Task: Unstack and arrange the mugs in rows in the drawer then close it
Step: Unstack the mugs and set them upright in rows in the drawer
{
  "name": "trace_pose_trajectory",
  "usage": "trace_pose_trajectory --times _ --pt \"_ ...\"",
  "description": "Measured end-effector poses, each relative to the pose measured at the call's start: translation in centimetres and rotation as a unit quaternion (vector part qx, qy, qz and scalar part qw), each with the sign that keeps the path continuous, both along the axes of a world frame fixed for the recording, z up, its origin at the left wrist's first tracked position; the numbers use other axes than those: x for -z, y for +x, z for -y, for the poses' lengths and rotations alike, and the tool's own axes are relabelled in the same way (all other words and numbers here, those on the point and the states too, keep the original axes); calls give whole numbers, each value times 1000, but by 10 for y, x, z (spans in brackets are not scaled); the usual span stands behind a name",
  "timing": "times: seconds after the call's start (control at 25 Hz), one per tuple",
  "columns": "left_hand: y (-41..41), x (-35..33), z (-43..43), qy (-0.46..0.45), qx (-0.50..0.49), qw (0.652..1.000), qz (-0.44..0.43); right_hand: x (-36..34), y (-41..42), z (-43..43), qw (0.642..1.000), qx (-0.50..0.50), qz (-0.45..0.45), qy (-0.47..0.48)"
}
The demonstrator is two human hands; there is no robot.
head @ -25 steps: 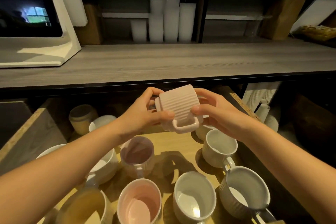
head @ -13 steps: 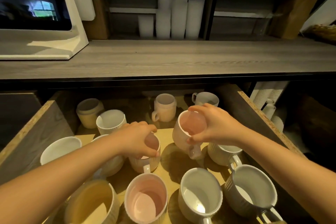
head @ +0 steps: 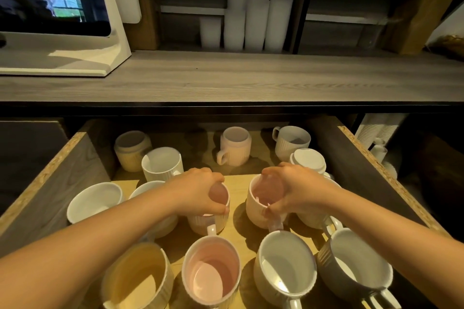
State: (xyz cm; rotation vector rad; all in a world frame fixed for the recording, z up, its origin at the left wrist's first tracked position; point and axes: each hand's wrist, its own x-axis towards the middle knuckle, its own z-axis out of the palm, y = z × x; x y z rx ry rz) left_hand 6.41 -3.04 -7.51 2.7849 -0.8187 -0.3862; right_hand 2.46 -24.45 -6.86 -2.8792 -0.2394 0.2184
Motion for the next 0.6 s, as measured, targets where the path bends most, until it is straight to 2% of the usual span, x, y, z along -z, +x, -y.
trace_pose_trajectory --times 0.4,0.6 --pt "2 -9 -3 36 18 999 -22 -1 0 -5 998 -26 -14 -48" --pt "17 -42 -25 80 1 996 38 -27 14 -31 995 -54 39 -74"
